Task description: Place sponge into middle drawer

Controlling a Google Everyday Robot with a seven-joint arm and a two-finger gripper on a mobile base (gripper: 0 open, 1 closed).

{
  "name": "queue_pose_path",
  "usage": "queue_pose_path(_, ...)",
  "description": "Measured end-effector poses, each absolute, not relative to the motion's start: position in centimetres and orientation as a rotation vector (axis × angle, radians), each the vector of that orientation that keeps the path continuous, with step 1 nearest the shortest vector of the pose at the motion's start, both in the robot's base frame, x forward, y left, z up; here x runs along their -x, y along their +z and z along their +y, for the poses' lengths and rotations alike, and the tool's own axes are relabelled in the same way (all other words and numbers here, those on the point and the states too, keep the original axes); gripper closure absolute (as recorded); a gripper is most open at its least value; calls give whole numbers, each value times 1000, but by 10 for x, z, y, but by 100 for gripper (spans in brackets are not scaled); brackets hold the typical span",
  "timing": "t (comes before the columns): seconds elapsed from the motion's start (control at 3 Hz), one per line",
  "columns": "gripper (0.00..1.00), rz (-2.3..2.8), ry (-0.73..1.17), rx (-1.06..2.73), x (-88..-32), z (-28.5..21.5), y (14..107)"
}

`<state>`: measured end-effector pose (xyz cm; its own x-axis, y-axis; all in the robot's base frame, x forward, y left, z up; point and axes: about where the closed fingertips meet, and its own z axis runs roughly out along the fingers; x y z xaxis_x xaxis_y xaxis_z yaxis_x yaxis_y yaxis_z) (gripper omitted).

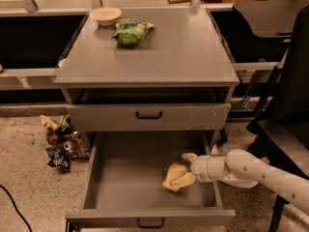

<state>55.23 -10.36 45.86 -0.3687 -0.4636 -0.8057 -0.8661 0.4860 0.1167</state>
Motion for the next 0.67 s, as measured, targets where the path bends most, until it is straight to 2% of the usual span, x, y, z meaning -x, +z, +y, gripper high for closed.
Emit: queue_pose_path(0.67,0,1836,751,1029,-538,-112,518)
